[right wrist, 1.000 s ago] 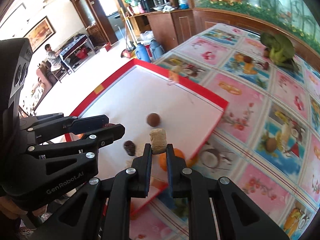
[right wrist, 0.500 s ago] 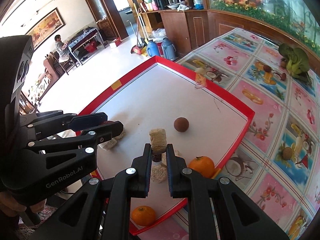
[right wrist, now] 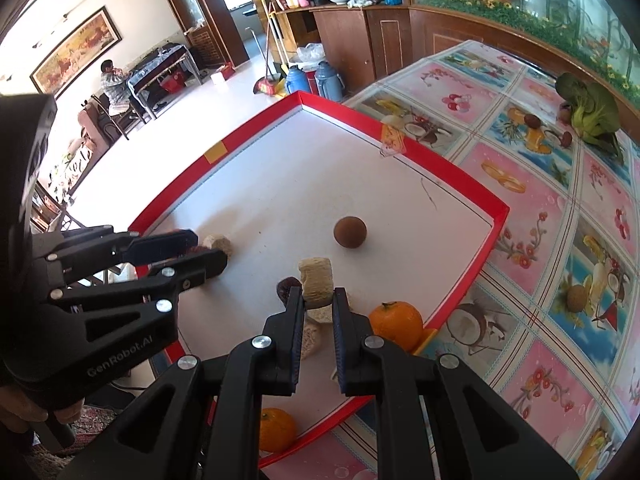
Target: Organize fruits
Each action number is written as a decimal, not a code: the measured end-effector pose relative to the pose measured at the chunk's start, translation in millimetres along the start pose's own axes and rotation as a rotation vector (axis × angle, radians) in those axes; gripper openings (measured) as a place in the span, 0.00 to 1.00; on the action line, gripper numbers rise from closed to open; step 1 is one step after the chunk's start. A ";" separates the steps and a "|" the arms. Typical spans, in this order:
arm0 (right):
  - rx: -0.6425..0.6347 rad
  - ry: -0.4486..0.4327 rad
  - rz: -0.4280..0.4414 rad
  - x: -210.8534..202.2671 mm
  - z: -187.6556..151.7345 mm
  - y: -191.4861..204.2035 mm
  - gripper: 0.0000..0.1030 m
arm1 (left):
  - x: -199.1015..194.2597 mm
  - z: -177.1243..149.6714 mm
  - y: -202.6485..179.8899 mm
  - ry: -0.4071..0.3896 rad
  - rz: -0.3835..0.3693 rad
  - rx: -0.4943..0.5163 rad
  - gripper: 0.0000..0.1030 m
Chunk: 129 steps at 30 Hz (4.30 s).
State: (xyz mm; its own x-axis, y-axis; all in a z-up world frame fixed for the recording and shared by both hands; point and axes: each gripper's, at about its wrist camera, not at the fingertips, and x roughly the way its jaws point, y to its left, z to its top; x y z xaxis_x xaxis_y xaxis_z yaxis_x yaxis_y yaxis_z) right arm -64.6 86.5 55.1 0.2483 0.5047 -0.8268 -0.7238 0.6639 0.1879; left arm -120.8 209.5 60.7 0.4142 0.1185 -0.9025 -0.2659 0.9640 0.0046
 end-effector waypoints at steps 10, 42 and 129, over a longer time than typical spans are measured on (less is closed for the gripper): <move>0.044 0.037 -0.008 7.7 -6.7 -11.9 0.12 | 15.2 -9.4 -16.4 0.052 -0.030 0.061 0.30; 0.288 -0.091 -0.078 -61.9 -37.0 -96.4 0.37 | -38.9 13.3 -13.2 -0.181 0.078 0.031 0.90; 0.048 -0.922 -0.176 -252.3 -233.8 135.9 0.79 | -228.5 -238.9 15.6 -0.753 0.182 -0.147 1.00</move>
State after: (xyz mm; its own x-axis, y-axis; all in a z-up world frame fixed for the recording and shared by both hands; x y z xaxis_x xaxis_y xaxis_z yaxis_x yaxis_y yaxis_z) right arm -376.1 -79.5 165.2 0.7784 0.6193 -0.1031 -0.6052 0.7838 0.1393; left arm -427.6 140.6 164.1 0.8171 0.4518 -0.3581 -0.4771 0.8786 0.0200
